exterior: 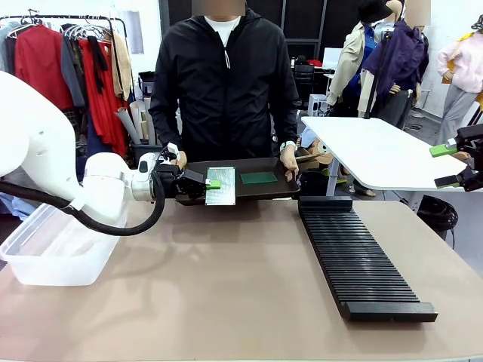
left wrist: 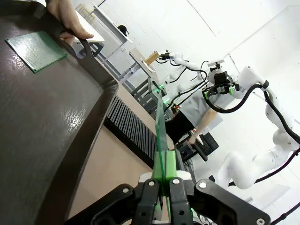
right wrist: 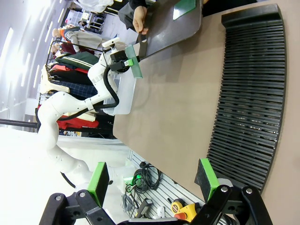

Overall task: Sort PCBs into racks and boxes based on the side picked up.
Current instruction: If the short side of the Blank PCB is picked up, insert it into the PCB Rack ; if the long side is picked up, place it in the Organizing box.

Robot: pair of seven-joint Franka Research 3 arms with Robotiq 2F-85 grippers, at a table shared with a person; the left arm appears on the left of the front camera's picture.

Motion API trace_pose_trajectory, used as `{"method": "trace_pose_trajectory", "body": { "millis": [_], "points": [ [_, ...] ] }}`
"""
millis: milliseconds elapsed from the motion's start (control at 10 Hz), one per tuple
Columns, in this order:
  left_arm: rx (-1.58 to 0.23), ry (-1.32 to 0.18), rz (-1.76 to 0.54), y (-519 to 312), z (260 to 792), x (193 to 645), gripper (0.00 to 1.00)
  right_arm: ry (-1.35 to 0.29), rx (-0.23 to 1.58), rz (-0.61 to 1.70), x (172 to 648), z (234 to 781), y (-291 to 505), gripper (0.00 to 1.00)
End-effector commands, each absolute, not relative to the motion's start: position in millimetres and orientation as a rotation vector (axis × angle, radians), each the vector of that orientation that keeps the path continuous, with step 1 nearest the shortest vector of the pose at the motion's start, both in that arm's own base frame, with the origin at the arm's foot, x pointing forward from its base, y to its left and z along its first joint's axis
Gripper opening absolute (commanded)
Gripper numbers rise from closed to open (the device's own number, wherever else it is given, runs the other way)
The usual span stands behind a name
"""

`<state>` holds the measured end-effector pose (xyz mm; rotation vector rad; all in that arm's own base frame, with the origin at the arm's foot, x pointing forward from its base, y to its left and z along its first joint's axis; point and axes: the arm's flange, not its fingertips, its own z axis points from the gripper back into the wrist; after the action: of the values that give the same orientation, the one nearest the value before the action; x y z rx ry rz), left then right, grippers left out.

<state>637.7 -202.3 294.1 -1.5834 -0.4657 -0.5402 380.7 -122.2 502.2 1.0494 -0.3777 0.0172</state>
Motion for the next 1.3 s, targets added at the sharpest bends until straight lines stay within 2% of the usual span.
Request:
{"method": "trace_pose_trajectory", "body": {
  "millis": [0,300,600,800,1200],
  "points": [
    [-1.607,-0.423,-0.533,-187,318,629,0.00,-0.400,1.045,0.015,380,502,-119,1.00],
    [-1.492,-0.359,-0.476,-135,354,605,0.00,-0.400,1.045,0.015,380,502,-119,1.00],
    [-1.380,-0.366,-0.464,-82,393,578,0.00,-0.400,1.045,0.015,380,502,-119,1.00],
    [-1.234,-0.390,-0.418,-31,426,562,0.00,-0.400,1.045,0.015,380,502,-119,1.00],
    [-0.936,-0.260,-0.330,24,469,547,0.00,-0.400,1.045,0.015,380,502,-119,1.00]
  ]
}}
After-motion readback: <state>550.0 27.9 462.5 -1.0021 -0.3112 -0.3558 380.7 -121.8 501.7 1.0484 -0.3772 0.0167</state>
